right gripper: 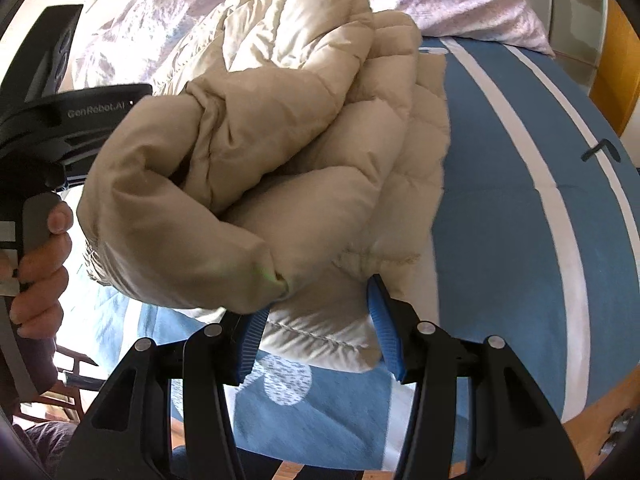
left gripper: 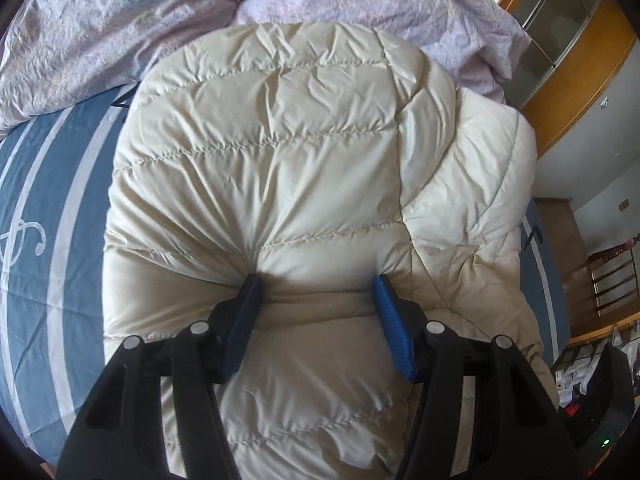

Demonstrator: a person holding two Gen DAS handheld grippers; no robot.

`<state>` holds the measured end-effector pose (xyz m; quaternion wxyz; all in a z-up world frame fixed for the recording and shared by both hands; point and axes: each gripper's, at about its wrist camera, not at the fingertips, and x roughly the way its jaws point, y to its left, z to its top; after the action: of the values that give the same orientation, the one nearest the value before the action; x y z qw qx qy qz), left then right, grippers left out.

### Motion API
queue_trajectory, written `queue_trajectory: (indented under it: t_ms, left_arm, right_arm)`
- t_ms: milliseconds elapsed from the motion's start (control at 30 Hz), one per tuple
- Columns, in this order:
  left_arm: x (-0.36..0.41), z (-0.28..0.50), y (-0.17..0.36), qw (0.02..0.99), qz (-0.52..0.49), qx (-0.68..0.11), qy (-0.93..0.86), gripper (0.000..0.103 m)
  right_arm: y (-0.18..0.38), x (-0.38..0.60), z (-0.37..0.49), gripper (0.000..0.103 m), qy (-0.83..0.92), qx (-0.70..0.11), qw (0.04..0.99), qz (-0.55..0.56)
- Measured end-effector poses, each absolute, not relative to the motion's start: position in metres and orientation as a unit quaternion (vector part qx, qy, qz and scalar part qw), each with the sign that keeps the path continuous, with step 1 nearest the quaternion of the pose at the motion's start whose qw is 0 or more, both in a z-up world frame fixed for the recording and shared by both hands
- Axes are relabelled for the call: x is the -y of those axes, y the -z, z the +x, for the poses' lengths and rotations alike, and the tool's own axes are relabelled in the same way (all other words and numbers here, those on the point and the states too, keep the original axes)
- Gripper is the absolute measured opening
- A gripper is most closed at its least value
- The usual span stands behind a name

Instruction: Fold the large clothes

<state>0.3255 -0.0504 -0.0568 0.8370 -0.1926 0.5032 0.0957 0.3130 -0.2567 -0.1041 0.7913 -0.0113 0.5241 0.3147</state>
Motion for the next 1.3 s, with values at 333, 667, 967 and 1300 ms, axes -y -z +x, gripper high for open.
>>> queue_trajectory:
  t_ms: [333,667,967,1300]
  left_arm:
    - [0.074,0.318,0.063,0.845,-0.159,-0.504,-0.081,0.058]
    - [0.044,0.289,0.026,0.866,-0.156,-0.465,-0.1,0.06]
    - [-0.01,0.289,0.024,0.857,-0.167,-0.458,-0.164,0.06]
    - [-0.003,0.298,0.06,0.835,-0.196,-0.499,-0.128,0.06]
  right_arm:
    - [0.089,0.307,0.33,0.052,-0.238,-0.519,0.821,0.027]
    - [0.025,0.29,0.367,0.052,-0.259,-0.452,0.853,0.041]
    - [0.0,0.232,0.357,0.052,-0.32,-0.437,0.84,0.019]
    - [0.003,0.206,0.35,0.052,-0.329,-0.446,0.832,0.013]
